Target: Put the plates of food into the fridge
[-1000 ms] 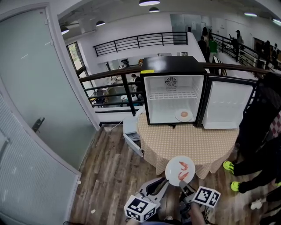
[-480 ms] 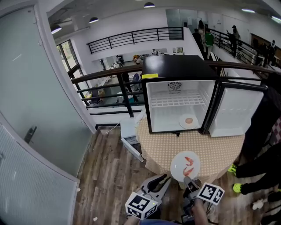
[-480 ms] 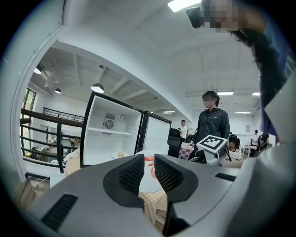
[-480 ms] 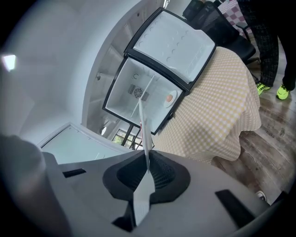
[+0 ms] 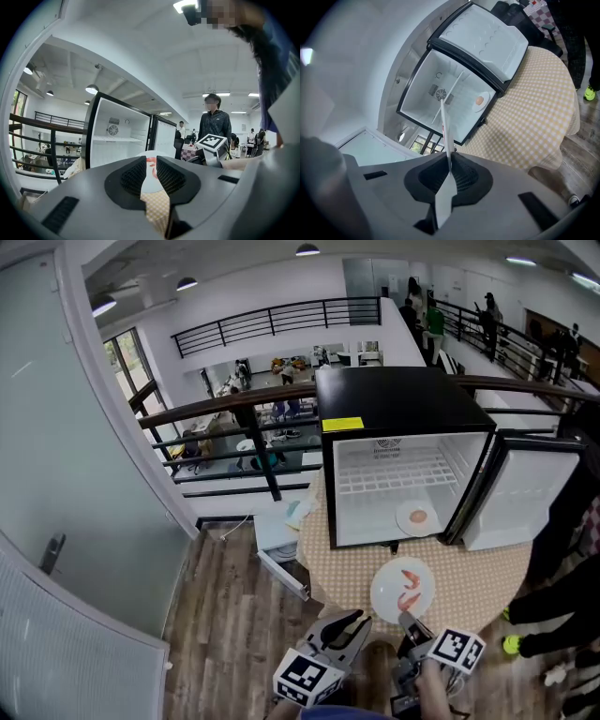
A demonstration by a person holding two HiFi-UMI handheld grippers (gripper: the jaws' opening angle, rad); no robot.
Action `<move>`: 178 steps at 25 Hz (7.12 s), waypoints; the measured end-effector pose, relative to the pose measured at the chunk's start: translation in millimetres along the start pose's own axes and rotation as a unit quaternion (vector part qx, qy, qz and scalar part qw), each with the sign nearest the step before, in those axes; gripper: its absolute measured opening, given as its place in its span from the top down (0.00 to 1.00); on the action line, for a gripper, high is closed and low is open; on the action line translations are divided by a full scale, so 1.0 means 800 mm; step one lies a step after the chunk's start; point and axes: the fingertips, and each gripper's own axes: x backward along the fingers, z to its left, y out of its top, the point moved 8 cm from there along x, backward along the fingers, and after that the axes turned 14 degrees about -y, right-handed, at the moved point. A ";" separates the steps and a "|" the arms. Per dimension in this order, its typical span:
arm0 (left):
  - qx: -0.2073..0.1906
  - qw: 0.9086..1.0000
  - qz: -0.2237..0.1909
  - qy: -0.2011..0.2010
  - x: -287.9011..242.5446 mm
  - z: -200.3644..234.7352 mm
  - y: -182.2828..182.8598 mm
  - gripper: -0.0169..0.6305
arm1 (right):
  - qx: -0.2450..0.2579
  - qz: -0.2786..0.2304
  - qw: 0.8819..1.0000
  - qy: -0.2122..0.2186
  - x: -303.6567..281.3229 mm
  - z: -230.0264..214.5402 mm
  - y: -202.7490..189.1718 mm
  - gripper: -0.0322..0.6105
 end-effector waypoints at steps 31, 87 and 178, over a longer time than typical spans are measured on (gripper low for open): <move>0.035 0.999 -0.015 0.004 -0.015 0.130 0.007 0.87 | 0.032 -0.034 0.998 0.047 -0.127 0.130 0.140 0.91; 0.037 0.993 0.011 0.111 -0.098 0.145 0.008 0.87 | -0.009 0.143 0.973 0.182 -0.298 0.187 0.224 0.61; 0.066 0.990 0.029 0.123 0.007 -0.270 -0.076 0.87 | 0.276 0.040 0.951 0.134 0.213 -0.083 -0.076 0.89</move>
